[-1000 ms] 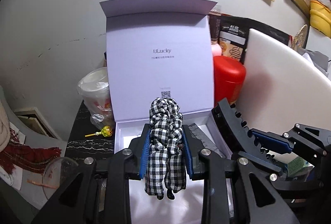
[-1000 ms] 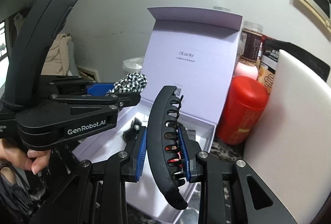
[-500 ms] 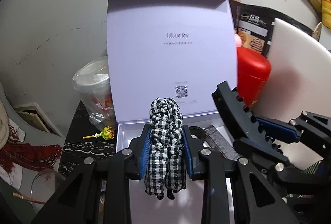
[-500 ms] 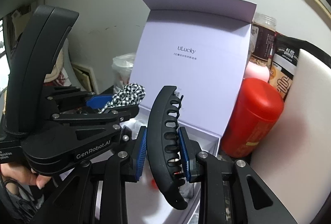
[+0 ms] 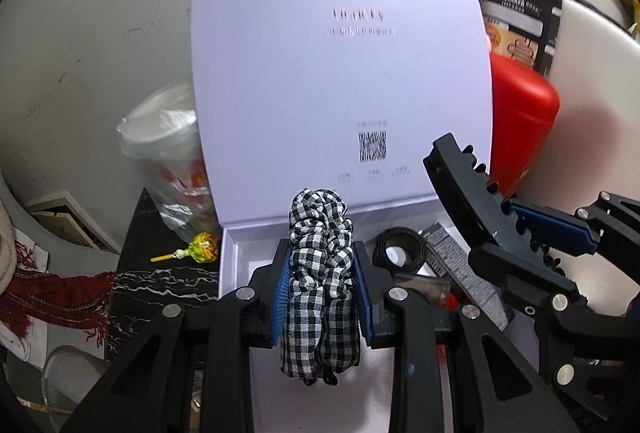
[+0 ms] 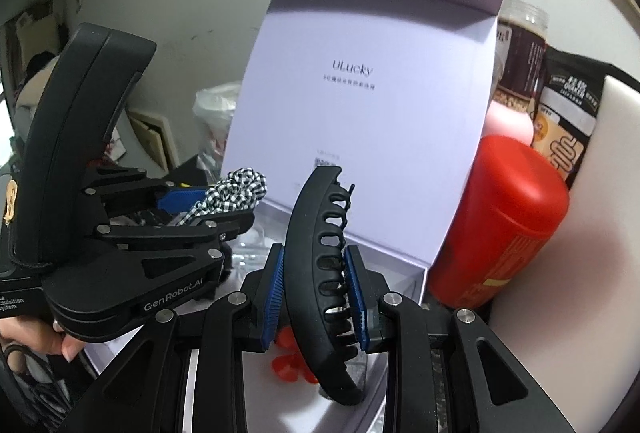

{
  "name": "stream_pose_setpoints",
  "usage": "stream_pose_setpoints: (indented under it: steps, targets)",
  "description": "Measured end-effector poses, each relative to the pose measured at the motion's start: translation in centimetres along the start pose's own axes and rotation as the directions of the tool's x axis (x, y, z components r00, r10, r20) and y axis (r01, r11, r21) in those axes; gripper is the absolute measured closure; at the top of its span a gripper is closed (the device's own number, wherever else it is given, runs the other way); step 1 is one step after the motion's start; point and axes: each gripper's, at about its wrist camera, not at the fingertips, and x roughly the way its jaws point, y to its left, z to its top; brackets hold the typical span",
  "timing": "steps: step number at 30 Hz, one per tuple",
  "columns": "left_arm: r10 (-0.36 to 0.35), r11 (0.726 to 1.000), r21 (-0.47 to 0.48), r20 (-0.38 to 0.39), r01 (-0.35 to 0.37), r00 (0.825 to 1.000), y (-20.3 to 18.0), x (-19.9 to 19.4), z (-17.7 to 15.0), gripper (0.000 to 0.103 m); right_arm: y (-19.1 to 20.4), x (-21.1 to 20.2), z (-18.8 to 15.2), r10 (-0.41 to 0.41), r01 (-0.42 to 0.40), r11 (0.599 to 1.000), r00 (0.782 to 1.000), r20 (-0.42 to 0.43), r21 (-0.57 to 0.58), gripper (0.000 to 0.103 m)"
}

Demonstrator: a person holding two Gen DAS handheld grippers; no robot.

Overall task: Organize rigid objects
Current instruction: 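Carry the checkered scrunchie and black claw clip into the white box with both tools, then open both tools to drop the scrunchie and claw clip in the box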

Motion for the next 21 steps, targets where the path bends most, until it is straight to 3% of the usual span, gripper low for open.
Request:
stream_pose_setpoints:
  steps: [21]
  targets:
    - [-0.008, 1.0, -0.015, -0.143, 0.006, 0.99, -0.5, 4.6, -0.1, 0.075, -1.0, 4.4, -1.3, 0.012, -0.009, 1.0, 0.993, -0.114, 0.026, 0.074]
